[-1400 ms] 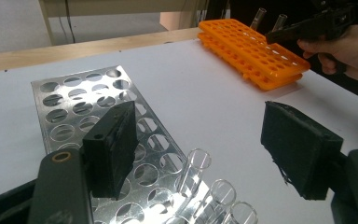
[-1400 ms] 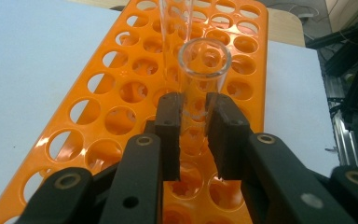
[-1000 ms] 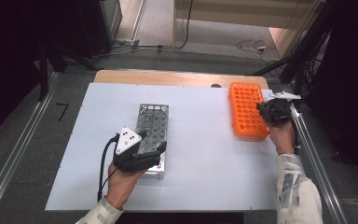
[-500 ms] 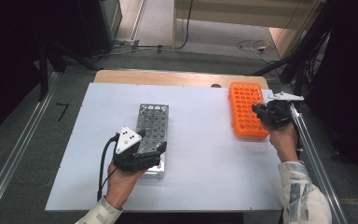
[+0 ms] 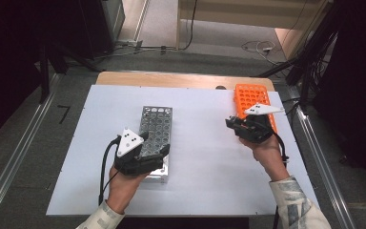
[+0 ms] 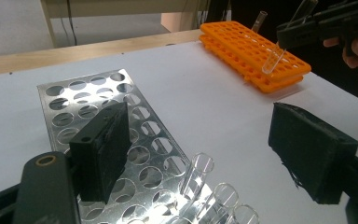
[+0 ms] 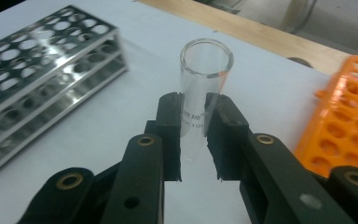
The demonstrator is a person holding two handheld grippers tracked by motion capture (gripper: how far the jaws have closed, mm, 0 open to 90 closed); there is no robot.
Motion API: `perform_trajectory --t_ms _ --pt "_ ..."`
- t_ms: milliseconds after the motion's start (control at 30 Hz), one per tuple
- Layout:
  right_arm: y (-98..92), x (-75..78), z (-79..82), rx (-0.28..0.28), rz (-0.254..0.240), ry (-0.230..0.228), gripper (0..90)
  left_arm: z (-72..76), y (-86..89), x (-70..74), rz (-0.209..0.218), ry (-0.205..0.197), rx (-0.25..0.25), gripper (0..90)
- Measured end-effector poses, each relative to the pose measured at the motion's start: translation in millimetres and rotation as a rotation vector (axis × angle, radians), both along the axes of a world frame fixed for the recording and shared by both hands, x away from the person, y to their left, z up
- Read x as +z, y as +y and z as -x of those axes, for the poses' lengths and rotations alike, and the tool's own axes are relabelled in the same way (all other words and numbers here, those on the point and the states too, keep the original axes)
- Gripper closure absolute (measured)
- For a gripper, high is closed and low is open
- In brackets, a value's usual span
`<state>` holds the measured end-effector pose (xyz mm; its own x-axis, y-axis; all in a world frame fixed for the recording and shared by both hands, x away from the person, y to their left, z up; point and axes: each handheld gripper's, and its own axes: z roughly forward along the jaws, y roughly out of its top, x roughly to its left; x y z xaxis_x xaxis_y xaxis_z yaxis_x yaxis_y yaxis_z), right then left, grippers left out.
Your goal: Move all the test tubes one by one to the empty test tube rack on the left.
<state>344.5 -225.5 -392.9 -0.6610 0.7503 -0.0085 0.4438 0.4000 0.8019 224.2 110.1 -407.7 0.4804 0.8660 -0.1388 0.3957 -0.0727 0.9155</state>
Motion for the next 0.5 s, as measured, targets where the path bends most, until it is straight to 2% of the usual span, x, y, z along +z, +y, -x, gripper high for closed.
perform_trajectory --t_ms 200,500 --pt "24.6 -7.8 13.7 0.088 0.02 0.023 73.0 1.2 -1.4 1.2 0.001 -0.003 -0.01 21.4" --pt "52.0 -21.9 32.8 0.186 0.051 0.052 73.0 3.4 -6.3 2.6 -0.008 -0.009 -0.033 22.6"
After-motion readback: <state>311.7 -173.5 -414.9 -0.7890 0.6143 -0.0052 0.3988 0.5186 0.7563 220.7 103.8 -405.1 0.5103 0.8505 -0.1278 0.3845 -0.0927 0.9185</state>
